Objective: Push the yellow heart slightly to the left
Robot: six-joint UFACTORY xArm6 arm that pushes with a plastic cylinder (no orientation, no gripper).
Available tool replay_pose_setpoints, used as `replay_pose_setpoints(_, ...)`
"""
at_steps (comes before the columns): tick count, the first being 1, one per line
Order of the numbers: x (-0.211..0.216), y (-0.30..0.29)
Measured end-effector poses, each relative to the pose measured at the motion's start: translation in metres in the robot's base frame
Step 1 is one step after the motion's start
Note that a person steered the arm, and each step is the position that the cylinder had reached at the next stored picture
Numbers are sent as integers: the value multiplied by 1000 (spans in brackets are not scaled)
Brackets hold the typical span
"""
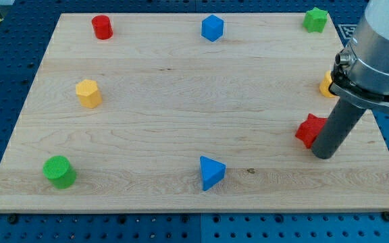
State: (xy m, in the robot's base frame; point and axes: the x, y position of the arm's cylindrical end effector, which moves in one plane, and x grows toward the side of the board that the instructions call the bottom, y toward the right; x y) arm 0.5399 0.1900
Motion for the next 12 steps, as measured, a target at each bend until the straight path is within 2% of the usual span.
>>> replay_pose_setpoints(1,0,0)
replay_pose_setpoints(2,32,22)
replay_pose_setpoints(3,41,66)
replay_pose_setpoints(4,35,111)
replay_pose_setpoints(5,2,145)
replay_pose_setpoints(6,-39,150)
replay_pose_setpoints(7,-100,138)
replay_pose_setpoints(8,-132,125)
replay_pose_setpoints(10,-118,94)
replay_pose_setpoints(12,-120,88)
